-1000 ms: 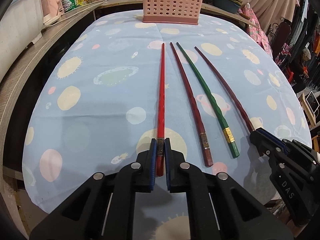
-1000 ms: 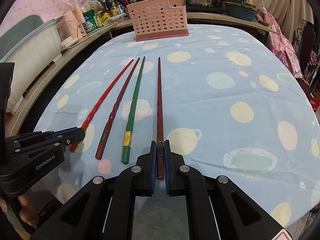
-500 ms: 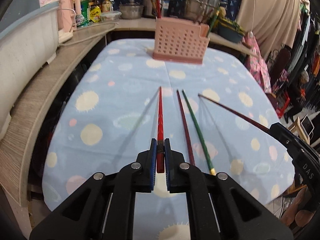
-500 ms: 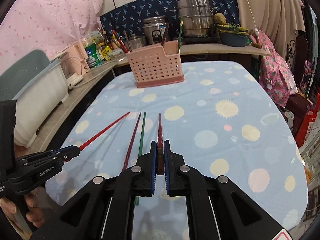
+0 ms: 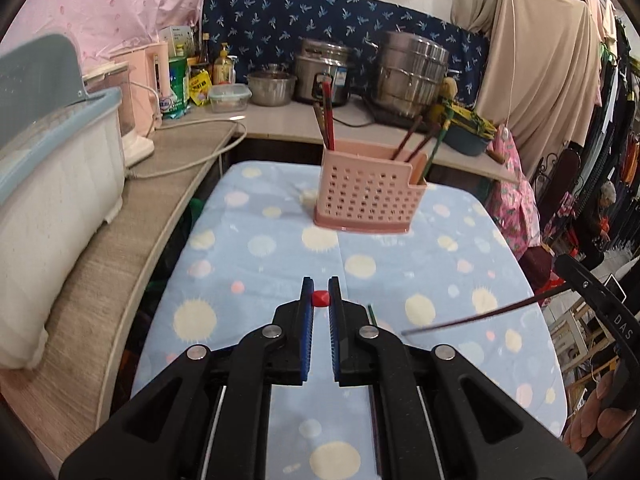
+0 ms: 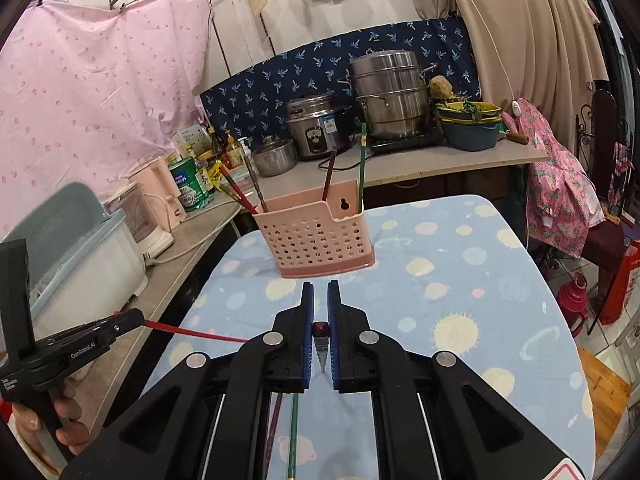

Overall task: Organize utensils
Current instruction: 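Lift both held chopsticks and carry them over the pink basket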

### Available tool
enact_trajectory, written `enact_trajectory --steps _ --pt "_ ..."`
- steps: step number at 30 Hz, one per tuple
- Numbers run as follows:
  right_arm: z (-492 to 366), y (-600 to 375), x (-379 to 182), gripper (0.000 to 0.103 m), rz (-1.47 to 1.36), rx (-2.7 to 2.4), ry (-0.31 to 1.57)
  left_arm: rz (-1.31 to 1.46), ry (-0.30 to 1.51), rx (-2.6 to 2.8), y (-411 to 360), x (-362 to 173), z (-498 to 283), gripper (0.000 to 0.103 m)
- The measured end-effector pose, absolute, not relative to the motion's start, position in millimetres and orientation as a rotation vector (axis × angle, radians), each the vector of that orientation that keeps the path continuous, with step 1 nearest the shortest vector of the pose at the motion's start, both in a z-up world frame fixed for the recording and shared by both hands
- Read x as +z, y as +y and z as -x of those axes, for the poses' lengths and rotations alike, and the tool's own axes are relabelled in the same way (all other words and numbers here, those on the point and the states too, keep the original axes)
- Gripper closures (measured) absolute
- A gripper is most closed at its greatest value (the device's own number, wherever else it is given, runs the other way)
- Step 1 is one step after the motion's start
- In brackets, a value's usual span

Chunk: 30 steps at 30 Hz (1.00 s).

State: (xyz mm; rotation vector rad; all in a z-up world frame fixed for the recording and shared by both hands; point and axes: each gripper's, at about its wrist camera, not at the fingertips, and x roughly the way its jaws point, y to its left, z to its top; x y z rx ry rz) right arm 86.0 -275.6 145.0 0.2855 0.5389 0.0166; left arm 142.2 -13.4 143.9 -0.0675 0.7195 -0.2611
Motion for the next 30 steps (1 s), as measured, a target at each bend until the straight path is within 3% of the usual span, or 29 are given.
enact_trajectory --steps 15,24,30 --pt "-149 -292 200 0.097 -0.311 0.034 0.43 0.109 0.634 -0.29 -20 207 -207 0.096" --pt "-206 -315 264 0.097 -0.378 0.04 0.285 0.166 0.472 -0.298 -40 280 -258 0.096" --pt "-253 -319 298 0.097 -0.38 0.056 0.187 0.173 0.395 -0.256 -54 298 -301 0.096"
